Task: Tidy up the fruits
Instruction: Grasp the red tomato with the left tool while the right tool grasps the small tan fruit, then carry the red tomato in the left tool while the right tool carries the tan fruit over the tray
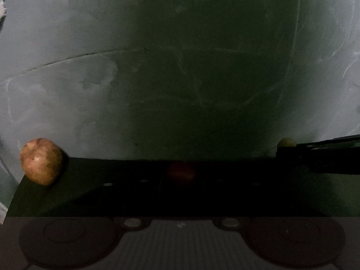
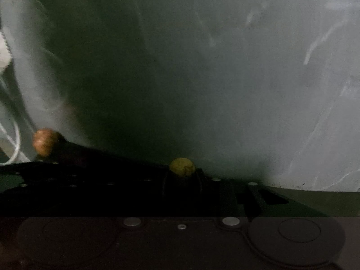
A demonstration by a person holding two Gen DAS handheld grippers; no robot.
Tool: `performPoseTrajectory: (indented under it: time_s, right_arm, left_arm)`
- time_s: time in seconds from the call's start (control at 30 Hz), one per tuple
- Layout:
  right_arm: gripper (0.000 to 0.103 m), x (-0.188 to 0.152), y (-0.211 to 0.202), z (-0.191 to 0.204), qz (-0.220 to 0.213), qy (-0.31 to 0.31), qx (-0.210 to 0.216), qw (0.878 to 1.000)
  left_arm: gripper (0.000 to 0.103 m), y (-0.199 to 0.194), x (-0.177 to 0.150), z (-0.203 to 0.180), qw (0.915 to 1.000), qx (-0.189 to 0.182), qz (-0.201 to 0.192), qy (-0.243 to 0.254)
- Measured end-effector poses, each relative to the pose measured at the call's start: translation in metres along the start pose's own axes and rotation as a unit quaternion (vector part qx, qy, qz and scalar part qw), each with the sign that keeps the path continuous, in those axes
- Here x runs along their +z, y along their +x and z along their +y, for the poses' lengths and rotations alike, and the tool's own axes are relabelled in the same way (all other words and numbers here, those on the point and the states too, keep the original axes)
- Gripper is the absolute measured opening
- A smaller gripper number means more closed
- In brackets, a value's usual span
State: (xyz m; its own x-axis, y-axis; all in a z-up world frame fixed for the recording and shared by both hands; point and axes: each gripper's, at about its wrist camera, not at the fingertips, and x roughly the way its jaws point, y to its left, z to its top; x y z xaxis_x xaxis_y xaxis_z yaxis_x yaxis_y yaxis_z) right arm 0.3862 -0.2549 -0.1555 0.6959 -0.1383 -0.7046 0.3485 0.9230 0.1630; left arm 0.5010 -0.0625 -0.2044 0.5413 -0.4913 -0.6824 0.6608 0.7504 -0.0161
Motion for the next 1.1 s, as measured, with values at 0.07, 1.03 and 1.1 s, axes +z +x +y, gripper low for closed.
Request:
performPoseTrajectory:
  time_s: [0.07, 1.03, 1.1]
  right_arm:
    - [0.026, 0.005, -0.015, 0.002, -0.008, -0.004, 0.015, 1.000]
    - [0.026, 0.093, -0.221, 0.019, -0.136, -0.087, 0.247, 0.955]
    - [0.026, 0.095, -0.233, 0.018, -0.142, -0.096, 0.260, 0.950]
  left_arm:
    - [0.033, -0.010, 0.002, -0.002, 1.0000, 0.007, -0.003, -0.007]
    - [0.033, -0.223, 0.055, -0.070, 0.9787, 0.176, -0.092, -0.050]
    - [0.033, -0.237, 0.056, -0.076, 0.9765, 0.185, -0.098, -0.051]
